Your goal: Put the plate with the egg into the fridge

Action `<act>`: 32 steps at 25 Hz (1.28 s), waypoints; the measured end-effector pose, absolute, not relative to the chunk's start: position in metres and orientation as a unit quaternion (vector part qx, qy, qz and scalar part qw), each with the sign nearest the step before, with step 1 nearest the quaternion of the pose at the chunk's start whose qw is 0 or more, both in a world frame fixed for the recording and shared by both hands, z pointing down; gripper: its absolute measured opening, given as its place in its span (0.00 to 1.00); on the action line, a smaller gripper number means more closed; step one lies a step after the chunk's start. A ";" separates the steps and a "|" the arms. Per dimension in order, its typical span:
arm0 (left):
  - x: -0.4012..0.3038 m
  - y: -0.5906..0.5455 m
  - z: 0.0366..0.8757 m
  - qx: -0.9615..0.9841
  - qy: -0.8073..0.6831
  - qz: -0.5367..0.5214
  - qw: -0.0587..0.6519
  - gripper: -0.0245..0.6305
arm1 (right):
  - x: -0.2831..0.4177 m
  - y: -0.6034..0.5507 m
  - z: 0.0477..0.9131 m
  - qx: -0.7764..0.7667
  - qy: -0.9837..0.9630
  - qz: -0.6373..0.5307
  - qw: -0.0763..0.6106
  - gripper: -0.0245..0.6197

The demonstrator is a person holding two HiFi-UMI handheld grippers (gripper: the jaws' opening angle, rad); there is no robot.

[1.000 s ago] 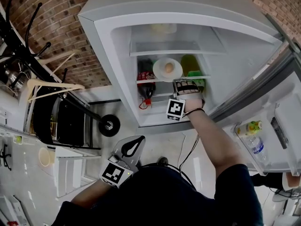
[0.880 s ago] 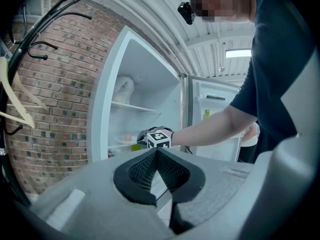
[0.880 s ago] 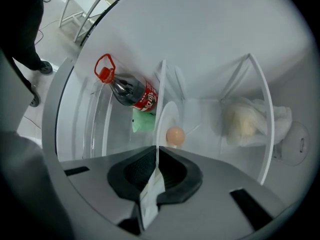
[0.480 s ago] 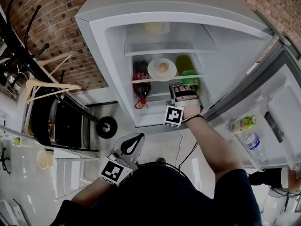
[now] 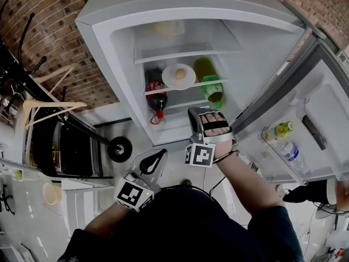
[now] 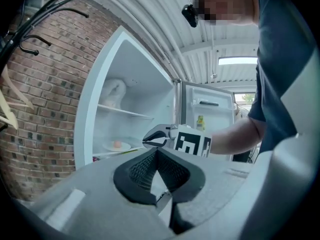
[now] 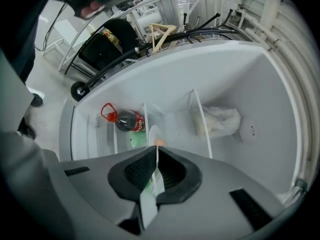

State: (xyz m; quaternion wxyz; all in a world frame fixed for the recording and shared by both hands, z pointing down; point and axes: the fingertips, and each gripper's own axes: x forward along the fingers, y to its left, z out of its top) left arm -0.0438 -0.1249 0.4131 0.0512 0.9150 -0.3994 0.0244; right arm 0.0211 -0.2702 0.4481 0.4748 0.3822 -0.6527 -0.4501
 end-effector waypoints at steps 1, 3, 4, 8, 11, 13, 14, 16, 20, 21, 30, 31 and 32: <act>-0.043 -0.125 0.413 0.916 -0.397 0.023 0.051 0.03 | 0.019 -0.262 0.445 0.386 -0.663 -0.442 0.466 0.07; -0.043 -0.125 0.412 0.918 -0.392 0.022 0.050 0.03 | 0.013 -0.247 0.439 0.393 -0.688 -0.417 0.445 0.07; -0.042 -0.124 0.411 0.919 -0.390 0.021 0.049 0.03 | 0.010 -0.239 0.437 0.397 -0.702 -0.403 0.433 0.06; -0.044 -0.124 0.410 0.921 -0.385 0.022 0.049 0.03 | -0.002 -0.212 0.426 0.414 -0.749 -0.357 0.374 0.05; -0.045 -0.123 0.410 0.922 -0.384 0.022 0.047 0.03 | -0.006 -0.195 0.416 0.433 -0.791 -0.300 0.312 0.05; -0.046 -0.122 0.410 0.922 -0.383 0.021 0.048 0.03 | -0.006 -0.184 0.412 0.442 -0.821 -0.245 0.265 0.05; -0.046 -0.121 0.410 0.922 -0.383 0.020 0.048 0.03 | -0.006 -0.178 0.411 0.443 -0.835 -0.220 0.243 0.05; -0.046 -0.120 0.411 0.923 -0.381 0.020 0.050 0.03 | -0.010 -0.166 0.409 0.435 -0.856 -0.189 0.205 0.05; -0.046 -0.116 0.412 0.925 -0.376 0.020 0.050 0.03 | -0.022 -0.139 0.409 0.394 -0.887 -0.187 0.150 0.05; -0.045 -0.115 0.412 0.926 -0.374 0.021 0.049 0.03 | -0.023 -0.133 0.412 0.386 -0.895 -0.179 0.137 0.05; -0.042 -0.105 0.416 0.930 -0.364 0.031 0.048 0.03 | -0.024 -0.117 0.437 0.362 -0.931 0.007 0.050 0.05; -0.042 -0.104 0.416 0.930 -0.363 0.031 0.048 0.03 | -0.024 -0.117 0.438 0.361 -0.931 0.012 0.048 0.05; -0.042 -0.104 0.416 0.930 -0.363 0.031 0.048 0.03 | -0.024 -0.116 0.438 0.361 -0.931 0.015 0.046 0.05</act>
